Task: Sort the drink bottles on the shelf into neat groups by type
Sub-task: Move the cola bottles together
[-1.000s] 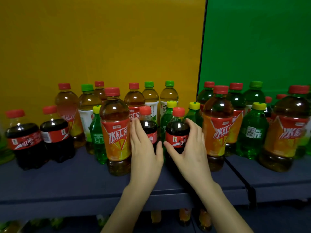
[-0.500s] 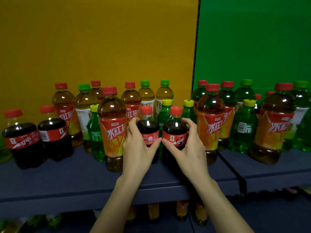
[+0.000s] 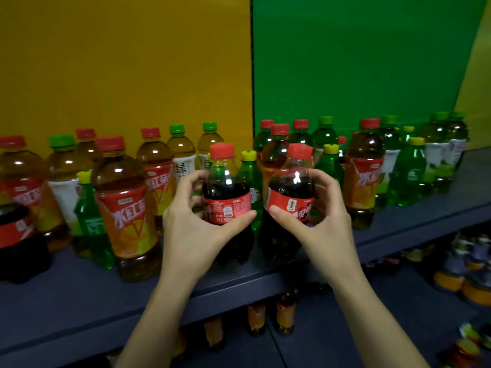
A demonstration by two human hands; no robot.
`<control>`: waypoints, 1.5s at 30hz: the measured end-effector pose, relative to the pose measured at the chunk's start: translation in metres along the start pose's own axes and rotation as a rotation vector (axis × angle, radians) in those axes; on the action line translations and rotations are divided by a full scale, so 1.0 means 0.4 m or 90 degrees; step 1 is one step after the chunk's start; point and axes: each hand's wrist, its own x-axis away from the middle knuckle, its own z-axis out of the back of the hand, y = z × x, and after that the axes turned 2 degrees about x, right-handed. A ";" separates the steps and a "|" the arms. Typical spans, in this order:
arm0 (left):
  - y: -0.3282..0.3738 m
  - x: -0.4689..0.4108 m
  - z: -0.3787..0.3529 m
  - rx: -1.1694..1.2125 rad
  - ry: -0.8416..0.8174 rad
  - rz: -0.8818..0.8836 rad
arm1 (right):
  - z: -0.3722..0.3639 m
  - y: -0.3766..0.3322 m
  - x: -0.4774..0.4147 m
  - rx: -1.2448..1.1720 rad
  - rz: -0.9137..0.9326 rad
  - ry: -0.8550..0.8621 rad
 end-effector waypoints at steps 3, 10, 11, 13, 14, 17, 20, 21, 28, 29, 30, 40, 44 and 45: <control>0.013 0.000 -0.055 0.031 -0.034 -0.014 | 0.060 0.010 0.003 0.016 -0.008 0.042; 0.056 0.003 -0.221 0.098 -0.092 -0.016 | 0.221 0.057 0.002 0.064 -0.029 0.114; 0.061 0.006 -0.249 0.108 -0.098 -0.015 | 0.249 0.066 -0.002 0.070 -0.029 0.122; 0.071 0.012 -0.308 0.117 -0.104 -0.018 | 0.303 0.087 -0.013 0.081 -0.030 0.131; 0.074 0.016 -0.338 0.121 -0.105 -0.016 | 0.331 0.098 -0.019 0.085 -0.030 0.132; 0.089 0.025 -0.428 0.129 -0.111 -0.005 | 0.416 0.129 -0.038 0.094 -0.032 0.125; 0.098 0.037 -0.514 0.122 -0.100 0.004 | 0.497 0.163 -0.062 0.106 -0.030 0.108; 0.102 0.040 -0.540 0.122 -0.092 0.010 | 0.520 0.174 -0.071 0.111 -0.028 0.101; 0.129 0.047 -0.683 0.134 -0.070 0.024 | 0.630 0.251 -0.140 0.114 -0.015 0.065; 0.131 0.044 -0.699 0.127 -0.071 0.022 | 0.639 0.259 -0.150 0.111 -0.014 0.064; 0.131 0.041 -0.715 0.116 -0.071 0.019 | 0.647 0.267 -0.161 0.105 -0.012 0.063; 0.089 0.004 -0.847 0.039 -0.068 0.017 | 0.696 0.375 -0.262 0.118 -0.027 0.057; 0.064 -0.003 -0.886 -0.010 -0.051 -0.001 | 0.702 0.416 -0.296 0.114 -0.023 0.050; 0.062 -0.006 -0.894 -0.022 -0.047 -0.003 | 0.702 0.424 -0.304 0.112 -0.021 0.046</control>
